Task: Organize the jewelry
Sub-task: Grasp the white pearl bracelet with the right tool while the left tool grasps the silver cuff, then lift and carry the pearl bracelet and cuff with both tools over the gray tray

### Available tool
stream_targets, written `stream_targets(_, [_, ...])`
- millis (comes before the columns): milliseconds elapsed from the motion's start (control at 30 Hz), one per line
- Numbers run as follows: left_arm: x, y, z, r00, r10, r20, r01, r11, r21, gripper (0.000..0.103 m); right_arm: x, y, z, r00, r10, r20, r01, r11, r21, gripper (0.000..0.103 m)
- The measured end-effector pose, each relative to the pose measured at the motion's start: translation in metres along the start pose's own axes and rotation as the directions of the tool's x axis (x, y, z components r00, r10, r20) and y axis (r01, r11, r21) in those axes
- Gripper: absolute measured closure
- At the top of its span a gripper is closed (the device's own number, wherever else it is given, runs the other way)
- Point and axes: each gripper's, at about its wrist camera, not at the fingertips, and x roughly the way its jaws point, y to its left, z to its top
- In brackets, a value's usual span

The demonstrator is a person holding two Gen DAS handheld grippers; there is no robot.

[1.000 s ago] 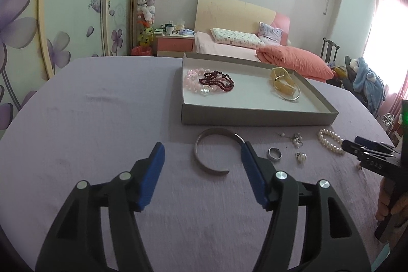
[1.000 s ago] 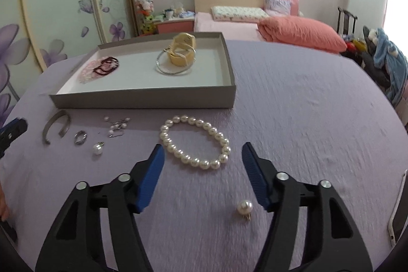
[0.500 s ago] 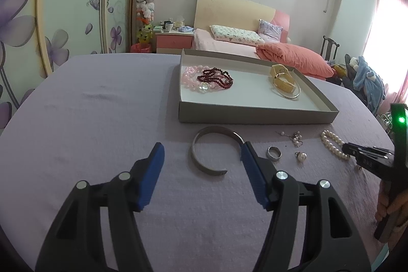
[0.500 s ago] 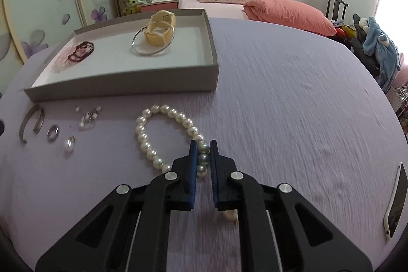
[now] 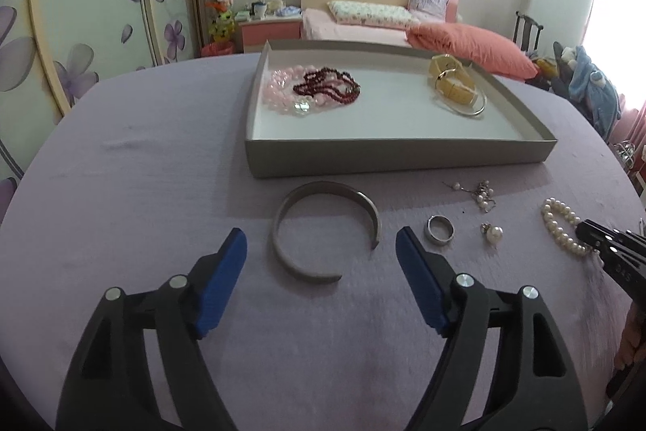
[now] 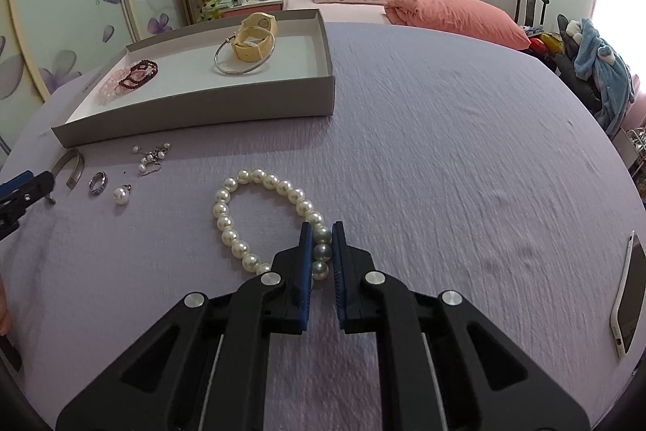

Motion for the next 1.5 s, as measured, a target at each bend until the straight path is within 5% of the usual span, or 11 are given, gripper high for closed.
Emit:
stream_targets(300, [0.028, -0.011, 0.011, 0.995, 0.068, -0.078, -0.071, 0.997, -0.028, 0.029, 0.0, -0.005, 0.0, 1.0, 0.016, 0.0, -0.016, 1.0, 0.011, 0.092])
stream_targets(400, [0.029, -0.011, 0.012, 0.994, 0.086, -0.074, -0.088, 0.996, -0.03, 0.039, 0.0, -0.005, 0.0, 1.0, 0.017, 0.0, -0.017, 1.0, 0.012, 0.092])
stream_targets(1000, [-0.033, 0.01, -0.021, 1.0, -0.007, 0.027, 0.008, 0.999, -0.05, 0.039, 0.0, -0.006, -0.001, 1.0, 0.02, 0.0, -0.02, 1.0, 0.014, 0.092])
stream_targets(1500, [-0.037, 0.004, -0.032, 1.0, -0.021, 0.014, 0.022, 0.999, -0.026, 0.039, -0.002, -0.005, -0.002, 0.999, 0.036, 0.004, -0.036, 0.999, 0.021, 0.093])
